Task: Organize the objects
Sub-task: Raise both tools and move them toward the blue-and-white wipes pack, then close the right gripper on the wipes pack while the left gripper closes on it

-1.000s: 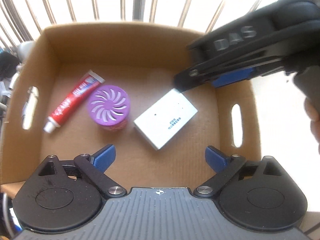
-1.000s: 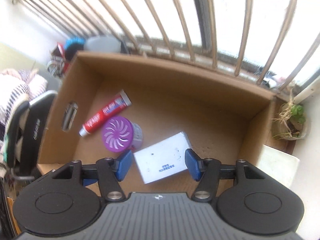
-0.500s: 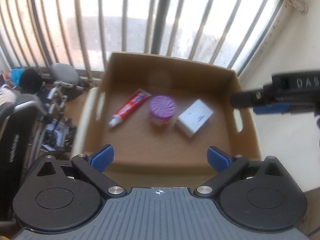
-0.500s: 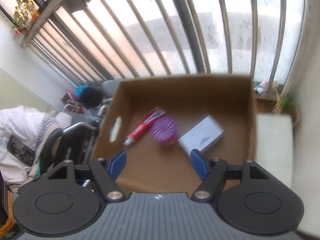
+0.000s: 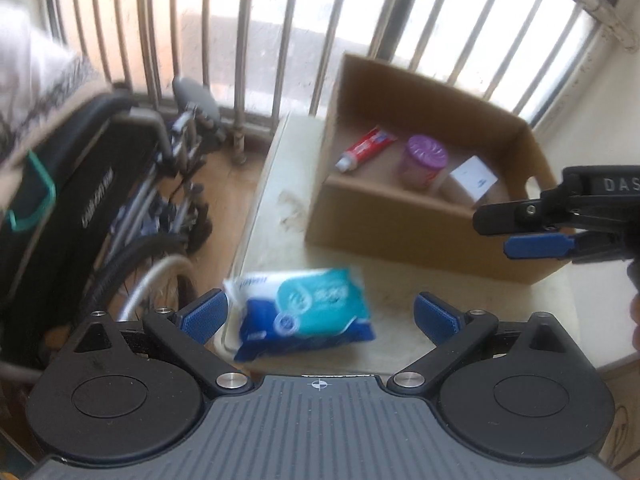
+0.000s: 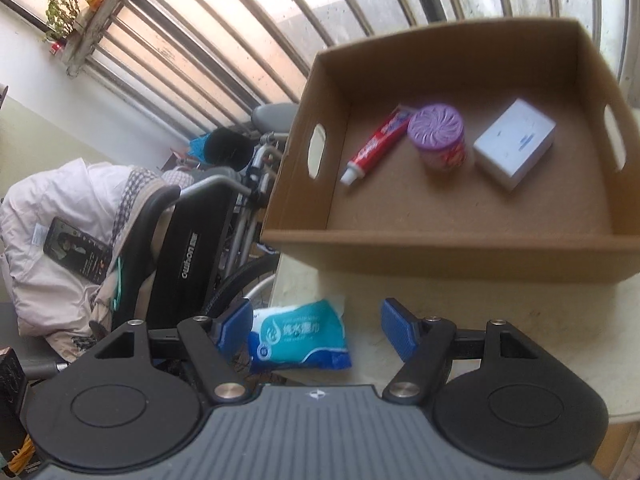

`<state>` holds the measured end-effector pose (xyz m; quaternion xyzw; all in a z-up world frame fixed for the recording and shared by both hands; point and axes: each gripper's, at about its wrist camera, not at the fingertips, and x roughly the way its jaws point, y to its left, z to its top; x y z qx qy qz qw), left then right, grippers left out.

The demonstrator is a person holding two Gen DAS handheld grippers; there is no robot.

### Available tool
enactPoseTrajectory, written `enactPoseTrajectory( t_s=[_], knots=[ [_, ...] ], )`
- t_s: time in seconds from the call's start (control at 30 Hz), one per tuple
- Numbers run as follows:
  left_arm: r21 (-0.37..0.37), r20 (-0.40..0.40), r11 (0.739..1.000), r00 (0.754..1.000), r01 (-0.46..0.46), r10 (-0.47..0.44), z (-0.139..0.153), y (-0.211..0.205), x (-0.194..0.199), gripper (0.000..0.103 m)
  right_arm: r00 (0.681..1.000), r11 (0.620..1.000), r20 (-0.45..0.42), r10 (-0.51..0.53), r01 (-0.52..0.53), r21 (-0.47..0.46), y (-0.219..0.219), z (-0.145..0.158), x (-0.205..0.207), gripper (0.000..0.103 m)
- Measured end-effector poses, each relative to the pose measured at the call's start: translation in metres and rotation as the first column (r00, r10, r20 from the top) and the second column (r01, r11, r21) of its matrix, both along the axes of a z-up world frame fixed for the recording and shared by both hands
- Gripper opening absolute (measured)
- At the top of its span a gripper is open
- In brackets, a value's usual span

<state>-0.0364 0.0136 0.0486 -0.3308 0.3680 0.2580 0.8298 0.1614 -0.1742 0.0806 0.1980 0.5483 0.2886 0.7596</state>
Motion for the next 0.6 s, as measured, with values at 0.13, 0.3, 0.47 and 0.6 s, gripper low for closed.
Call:
enactPoseTrajectory(
  t_s=[0.13,0.3,0.47,0.6],
  knots=[
    [-0.029,0.012,0.999,1.0,0.024,-0.024,-0.036,0.008,0.004,0.1,1.0,0.999,-0.03,-0.005,0.006,0.037,0.014,-0.025,-0.003,0.074],
    [-0.038,0.04,0.998,0.998,0.055,-0.053,-0.079,0.019,0.011,0.1,0.999,0.995,-0.048,0.008,-0.003,0.1,0.032,-0.069,0.004,0.076],
    [-0.067,-0.006,0.994,0.996,0.084,-0.084,-0.099,0.026,0.019,0.1,0.993,0.985,-0.117,0.017,0.003,0.172,0.047,-0.11,0.01,0.076],
    [-0.118,-0.017,0.989,0.995,0.092,-0.094,-0.11,0.028,0.02,0.103,0.988,0.981,-0.153,0.024,0.006,0.194,0.057,-0.129,0.011,0.076]
  ],
)
